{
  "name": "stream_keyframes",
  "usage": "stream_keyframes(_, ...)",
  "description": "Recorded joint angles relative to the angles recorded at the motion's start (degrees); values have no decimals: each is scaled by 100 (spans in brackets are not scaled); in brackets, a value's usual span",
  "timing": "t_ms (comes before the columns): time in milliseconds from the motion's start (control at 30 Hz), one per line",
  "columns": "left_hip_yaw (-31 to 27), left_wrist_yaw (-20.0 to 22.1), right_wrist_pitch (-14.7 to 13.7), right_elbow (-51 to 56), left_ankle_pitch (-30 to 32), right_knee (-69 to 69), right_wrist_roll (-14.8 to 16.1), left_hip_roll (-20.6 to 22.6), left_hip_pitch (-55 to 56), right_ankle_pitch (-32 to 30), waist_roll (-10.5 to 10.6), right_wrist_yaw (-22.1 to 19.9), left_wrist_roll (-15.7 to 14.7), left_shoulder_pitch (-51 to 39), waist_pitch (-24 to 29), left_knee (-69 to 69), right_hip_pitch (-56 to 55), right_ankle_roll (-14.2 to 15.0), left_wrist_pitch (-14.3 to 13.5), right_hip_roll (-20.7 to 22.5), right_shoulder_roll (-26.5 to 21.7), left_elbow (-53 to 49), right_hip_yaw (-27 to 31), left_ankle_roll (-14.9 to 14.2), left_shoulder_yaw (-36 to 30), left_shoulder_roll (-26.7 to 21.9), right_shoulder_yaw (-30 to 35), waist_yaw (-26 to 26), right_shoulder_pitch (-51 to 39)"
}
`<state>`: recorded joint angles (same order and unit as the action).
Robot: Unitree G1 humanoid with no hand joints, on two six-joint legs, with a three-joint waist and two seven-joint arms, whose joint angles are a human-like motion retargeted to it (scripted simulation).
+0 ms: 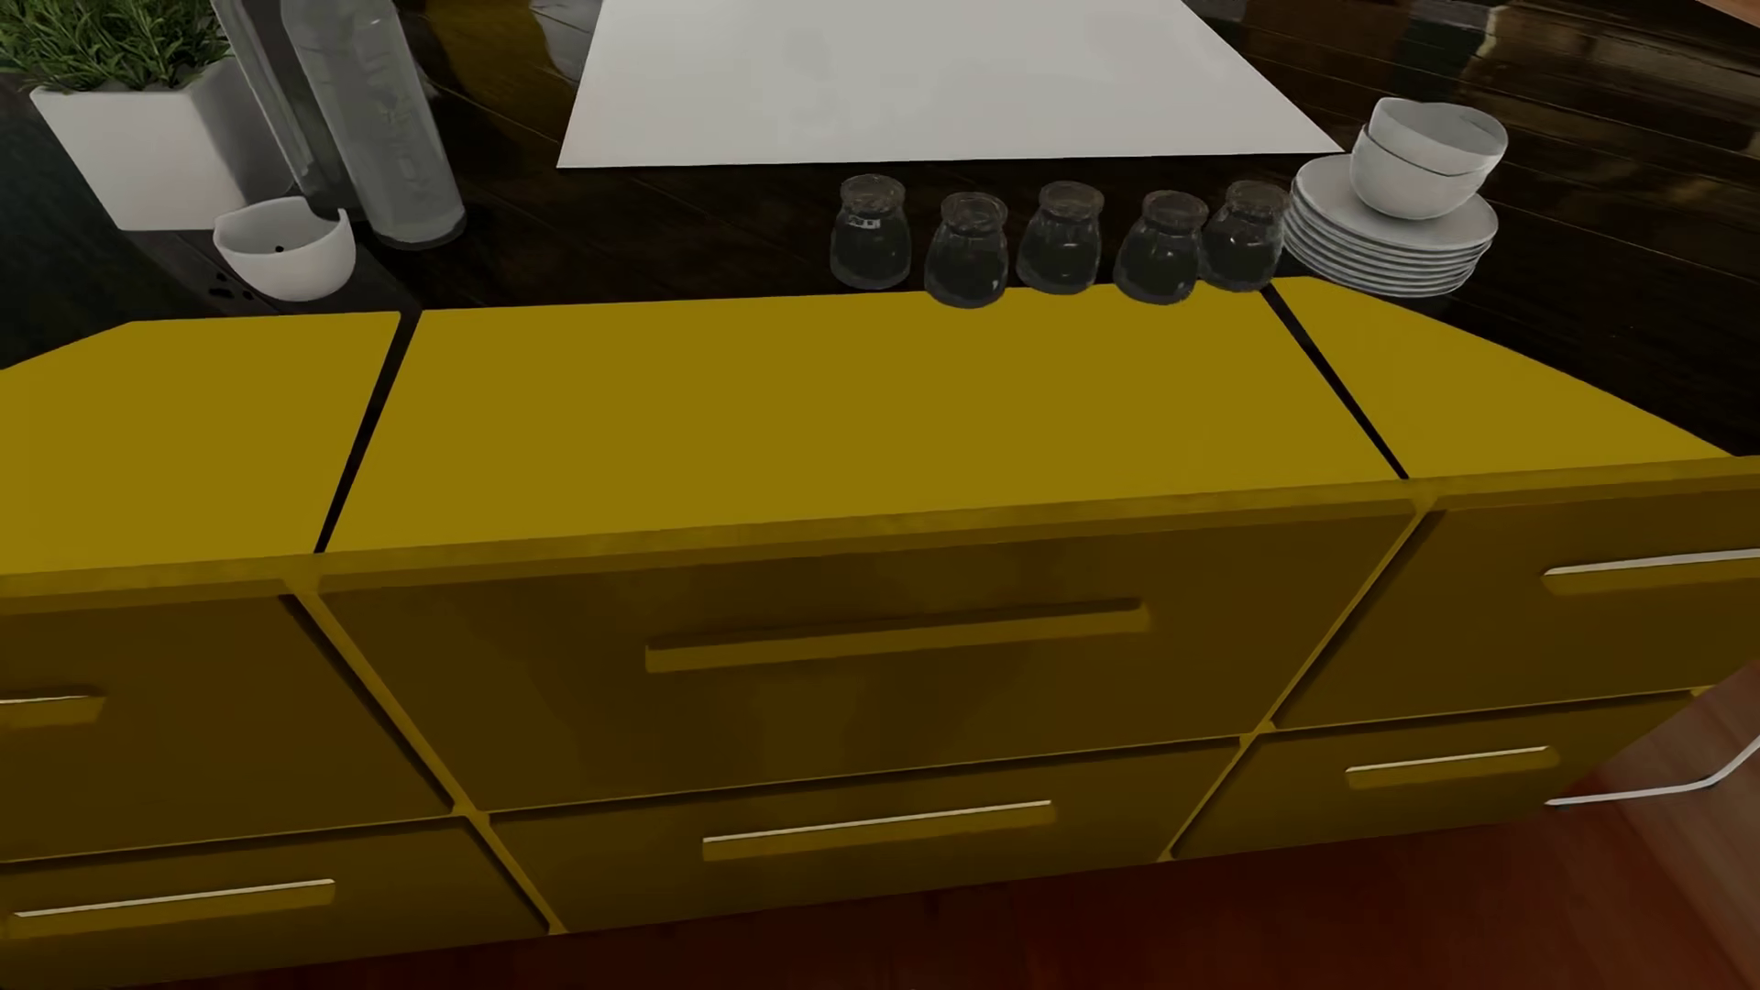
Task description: Walk towards the corner
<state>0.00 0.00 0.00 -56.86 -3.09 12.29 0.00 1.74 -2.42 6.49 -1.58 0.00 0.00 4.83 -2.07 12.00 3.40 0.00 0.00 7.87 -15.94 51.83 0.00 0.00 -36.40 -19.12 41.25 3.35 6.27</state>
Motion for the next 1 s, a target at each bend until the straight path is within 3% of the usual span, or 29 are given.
stream_keyframes(133,0,0,0,124,23,86,0,-14,31,26,-56,0,0,-114,33,-6,-81,0,0,10,7,0,0,0,5,-74,-32,221,121)
stream_keyframes(267,0,0,0,167,16,93,0,-1,57,27,-248,0,0,-345,81,-12,-116,0,0,-23,43,78,0,0,-96,-188,330,562,161)
stream_keyframes(500,0,0,0,381,-27,108,0,132,96,14,-532,0,0,-535,235,7,-119,0,0,-129,66,110,0,0,28,-290,204,919,236)
stream_keyframes(1000,0,0,0,502,-128,15,0,114,112,3,-586,0,0,-541,232,61,-10,0,0,-125,58,154,0,0,5,-310,243,1029,224)
